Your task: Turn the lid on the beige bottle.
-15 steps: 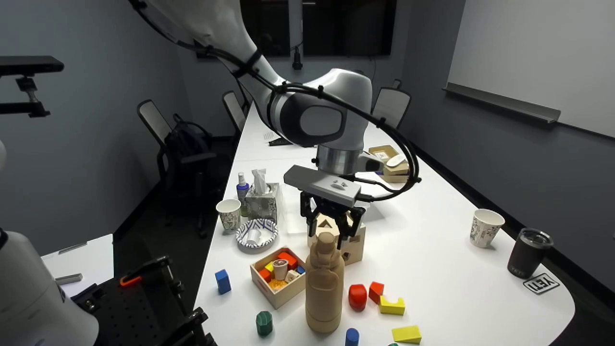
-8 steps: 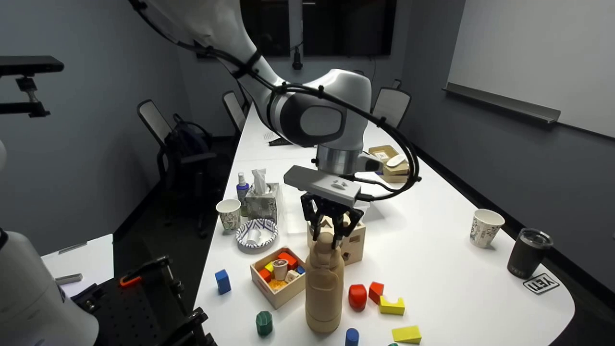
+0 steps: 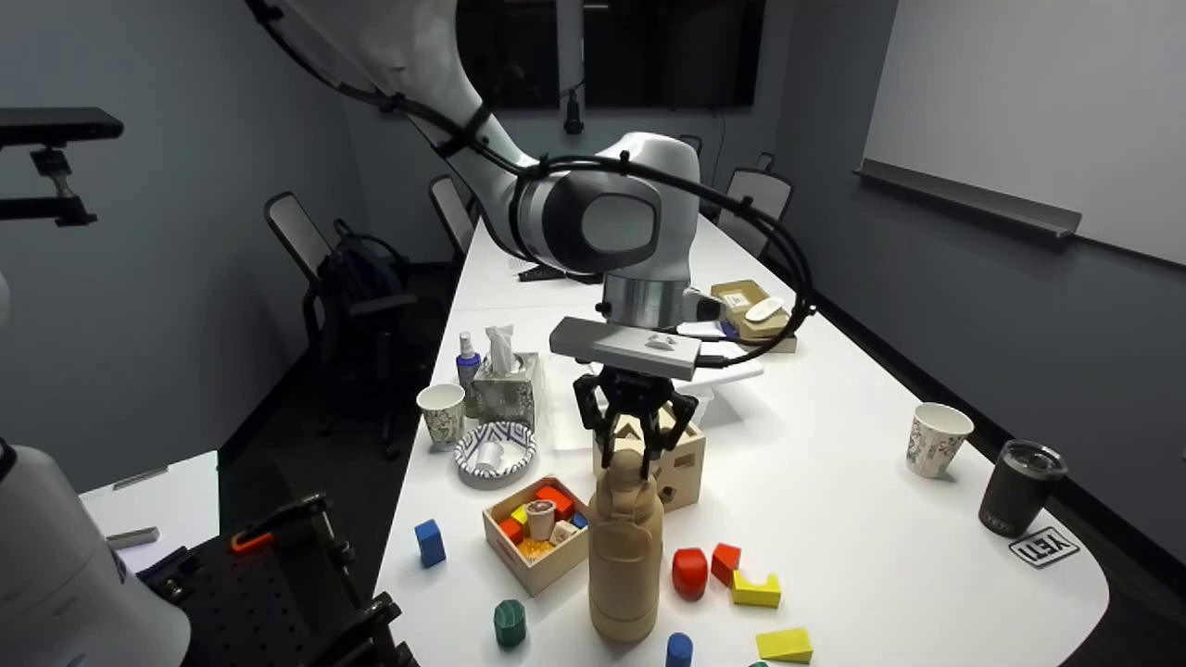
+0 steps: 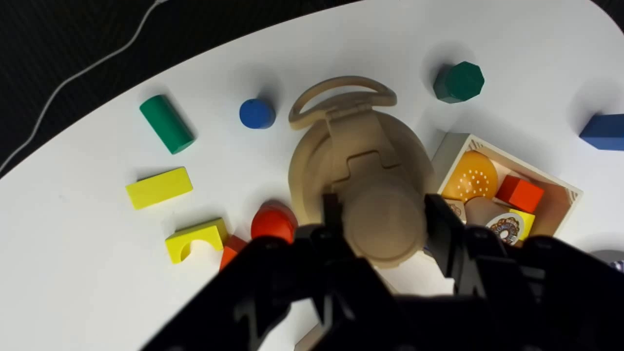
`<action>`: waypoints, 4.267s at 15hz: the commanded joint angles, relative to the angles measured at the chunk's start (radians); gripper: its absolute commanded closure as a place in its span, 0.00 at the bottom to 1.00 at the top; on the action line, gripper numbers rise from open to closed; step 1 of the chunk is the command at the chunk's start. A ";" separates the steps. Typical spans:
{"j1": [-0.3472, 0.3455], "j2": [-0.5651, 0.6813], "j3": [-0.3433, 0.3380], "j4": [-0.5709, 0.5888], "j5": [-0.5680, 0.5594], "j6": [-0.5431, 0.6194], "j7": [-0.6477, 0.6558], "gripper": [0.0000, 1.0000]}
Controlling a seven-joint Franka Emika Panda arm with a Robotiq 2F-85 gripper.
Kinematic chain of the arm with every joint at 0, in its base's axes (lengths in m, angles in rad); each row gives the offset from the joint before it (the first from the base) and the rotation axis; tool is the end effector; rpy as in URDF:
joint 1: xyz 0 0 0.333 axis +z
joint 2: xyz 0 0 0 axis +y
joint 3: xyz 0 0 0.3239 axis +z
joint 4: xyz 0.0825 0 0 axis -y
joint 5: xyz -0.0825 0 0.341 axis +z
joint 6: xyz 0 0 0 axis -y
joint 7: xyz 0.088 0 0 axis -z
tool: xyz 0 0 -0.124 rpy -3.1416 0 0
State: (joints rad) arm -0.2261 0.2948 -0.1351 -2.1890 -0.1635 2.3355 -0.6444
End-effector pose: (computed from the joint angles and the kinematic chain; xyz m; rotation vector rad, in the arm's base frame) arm 0.4812 -0.1864 0.2657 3.0030 0.6215 -0.3091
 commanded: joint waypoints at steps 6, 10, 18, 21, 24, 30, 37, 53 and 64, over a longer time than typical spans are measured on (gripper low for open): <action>0.000 0.024 0.015 0.028 -0.054 -0.036 -0.095 0.80; 0.007 0.036 0.017 0.060 -0.101 -0.065 -0.138 0.80; 0.022 0.073 0.029 0.105 -0.148 -0.146 -0.240 0.80; 0.034 0.085 0.033 0.111 -0.164 -0.147 -0.267 0.80; 0.042 0.091 0.031 0.118 -0.196 -0.151 -0.287 0.80; 0.053 0.101 0.032 0.129 -0.246 -0.160 -0.320 0.80; 0.055 0.106 0.041 0.132 -0.247 -0.189 -0.394 0.80; 0.074 0.054 0.055 0.152 -0.235 -0.245 -0.406 0.00; 0.059 -0.137 0.048 0.214 0.101 -0.413 -0.223 0.00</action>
State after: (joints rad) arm -0.1561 0.2416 -0.0857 -1.9686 -0.1312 1.9694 -0.9453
